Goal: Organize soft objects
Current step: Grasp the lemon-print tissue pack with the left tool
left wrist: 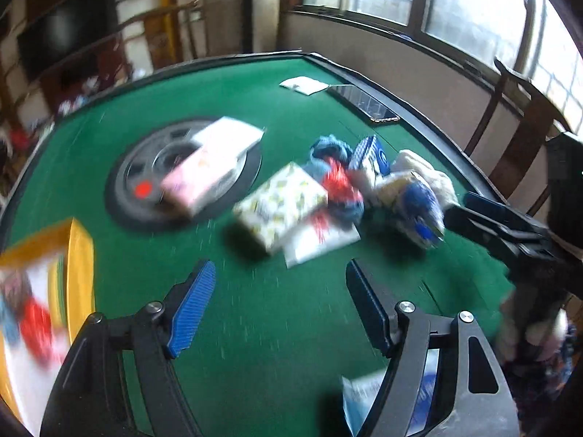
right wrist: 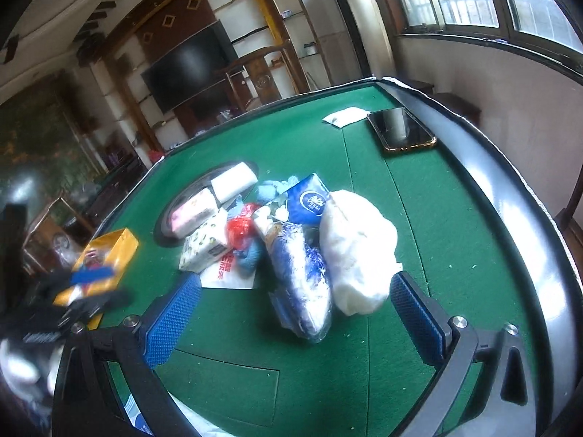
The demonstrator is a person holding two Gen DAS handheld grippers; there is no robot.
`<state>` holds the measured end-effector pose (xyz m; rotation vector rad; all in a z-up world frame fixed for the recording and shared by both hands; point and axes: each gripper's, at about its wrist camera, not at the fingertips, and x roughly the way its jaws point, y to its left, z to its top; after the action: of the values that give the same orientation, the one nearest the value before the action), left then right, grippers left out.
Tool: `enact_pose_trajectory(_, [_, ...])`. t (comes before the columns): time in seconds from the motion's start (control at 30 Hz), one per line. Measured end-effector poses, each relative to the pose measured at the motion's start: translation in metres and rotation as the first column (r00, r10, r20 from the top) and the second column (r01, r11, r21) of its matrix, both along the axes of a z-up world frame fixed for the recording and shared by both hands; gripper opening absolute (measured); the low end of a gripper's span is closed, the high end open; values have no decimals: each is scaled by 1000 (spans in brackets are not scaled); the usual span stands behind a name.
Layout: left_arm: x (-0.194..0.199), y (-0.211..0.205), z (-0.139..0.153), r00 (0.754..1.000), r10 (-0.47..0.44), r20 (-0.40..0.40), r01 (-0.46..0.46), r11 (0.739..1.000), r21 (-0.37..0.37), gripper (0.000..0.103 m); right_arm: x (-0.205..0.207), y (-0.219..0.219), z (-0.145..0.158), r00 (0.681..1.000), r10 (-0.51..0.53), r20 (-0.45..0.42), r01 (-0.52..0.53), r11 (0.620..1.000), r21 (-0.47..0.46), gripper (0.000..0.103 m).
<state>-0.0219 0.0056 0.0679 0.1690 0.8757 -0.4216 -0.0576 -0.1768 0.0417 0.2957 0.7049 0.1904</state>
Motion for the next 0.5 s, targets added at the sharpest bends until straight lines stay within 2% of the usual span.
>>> enact_pose_trajectory(0.17, [43,-31,-16,994,-101,44,95,989,115,74,0,-1,-3,1000,-6,-4,6,1000,6,102])
enact_pose_trajectory(0.37, [72,-47,-36,990,-140,-10,140,981,137,74,2,-2,-6,1000,2,-17,-1,1000,13,102])
enact_pose_trajectory(0.5, [73,-55,-46,993,-115,-35,119,981,152,74,3,-3,-7,1000,1,-31,-1,1000,17,102])
